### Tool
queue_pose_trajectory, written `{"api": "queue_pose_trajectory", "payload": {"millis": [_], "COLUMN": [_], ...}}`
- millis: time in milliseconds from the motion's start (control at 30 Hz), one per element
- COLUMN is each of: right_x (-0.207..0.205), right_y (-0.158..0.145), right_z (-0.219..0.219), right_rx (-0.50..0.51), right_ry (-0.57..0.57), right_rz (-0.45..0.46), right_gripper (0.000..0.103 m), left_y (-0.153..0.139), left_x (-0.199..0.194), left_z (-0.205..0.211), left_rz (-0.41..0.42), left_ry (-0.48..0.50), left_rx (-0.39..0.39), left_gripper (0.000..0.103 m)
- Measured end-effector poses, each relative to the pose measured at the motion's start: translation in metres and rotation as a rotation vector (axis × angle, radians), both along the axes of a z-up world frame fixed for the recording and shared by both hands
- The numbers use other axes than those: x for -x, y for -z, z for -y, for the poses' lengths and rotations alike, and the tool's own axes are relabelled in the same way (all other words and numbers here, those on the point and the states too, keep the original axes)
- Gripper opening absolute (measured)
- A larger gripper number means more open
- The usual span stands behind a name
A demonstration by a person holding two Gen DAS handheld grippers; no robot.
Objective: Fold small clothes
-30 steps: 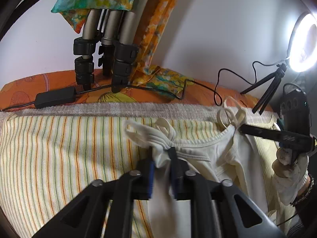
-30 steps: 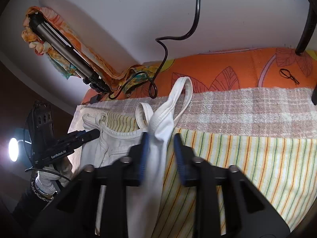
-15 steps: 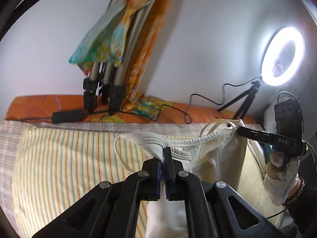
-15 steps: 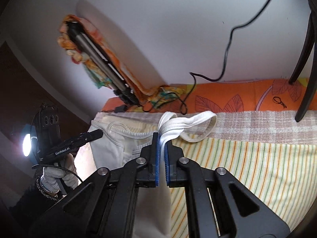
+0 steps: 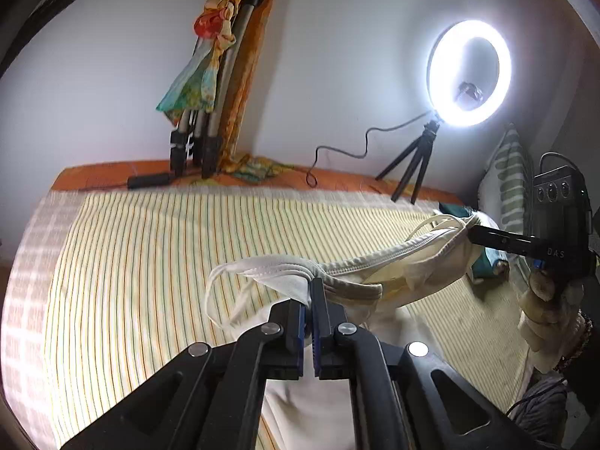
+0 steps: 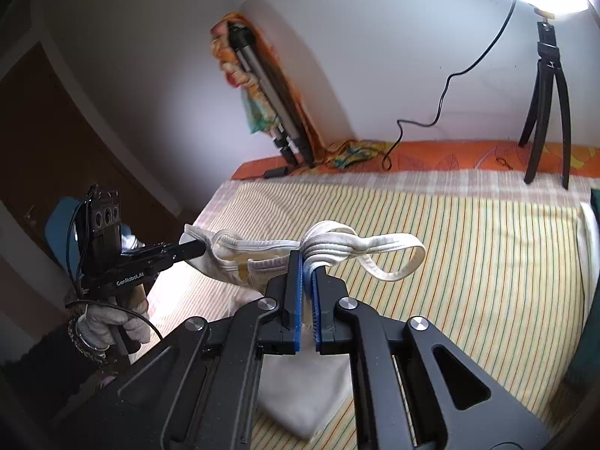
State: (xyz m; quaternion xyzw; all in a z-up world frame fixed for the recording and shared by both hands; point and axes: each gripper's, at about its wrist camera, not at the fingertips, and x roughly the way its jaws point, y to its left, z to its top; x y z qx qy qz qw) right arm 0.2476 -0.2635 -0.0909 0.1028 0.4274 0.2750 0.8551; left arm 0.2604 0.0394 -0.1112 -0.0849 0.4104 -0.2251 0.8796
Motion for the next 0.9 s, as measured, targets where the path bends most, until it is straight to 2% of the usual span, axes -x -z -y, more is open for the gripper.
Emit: {"api": "queue_pose_trajectory", "payload": {"millis": [300, 367, 400, 500, 633, 700, 800, 900], "right_x": [0.071, 0.081, 0.085, 0.100, 0.115, 0.119, 0.109, 0.083], "right_y": [0.040, 0.047, 0.050, 0.055, 0.040, 0.027, 0.012, 0.016], "right_z": [-0.012, -0.013, -0.015, -0.015, -0.011, -0.012, -0.024, -0.046], "right_rx": [0.069, 0.086, 0.099, 0.160, 0.142, 0.120, 0.110, 0.146], "right_ry": [-0.012, -0.018, -0.021, -0.034, -0.066, -0.091, -0.115, -0.137], "right_rz": [-0.047, -0.062, -0.069, -0.099, -0.104, -0.078, -0.045, -0.078], "right_gripper": [0.005, 0.005, 0.006, 0.007, 0.008, 0.008, 0.009, 0.012], "left_y": [0.031, 0.035, 0.036, 0.035, 0.013, -0.001, -0.018, -0.017], "left_x": [0.077, 0.090, 0.097, 0.116, 0.137, 0.136, 0.117, 0.085], "left_z": [0.002, 0.001, -0.001, -0.005, -0.012, -0.010, 0.000, 0.017], "left_rz": [-0.050, -0.057, -0.064, -0.079, -0.050, -0.021, 0.011, -0.013], "left_ry": [0.018, 0.026, 0.029, 0.055, 0.092, 0.097, 0.116, 0.145], "left_rx": [-0.089, -0.110, -0.114, -0.146, -0.160, -0.159, -0.159, -0.175], "left_gripper": [0.001, 0.005, 0.010, 0.017, 0.017, 0.023, 0.025, 0.026]}}
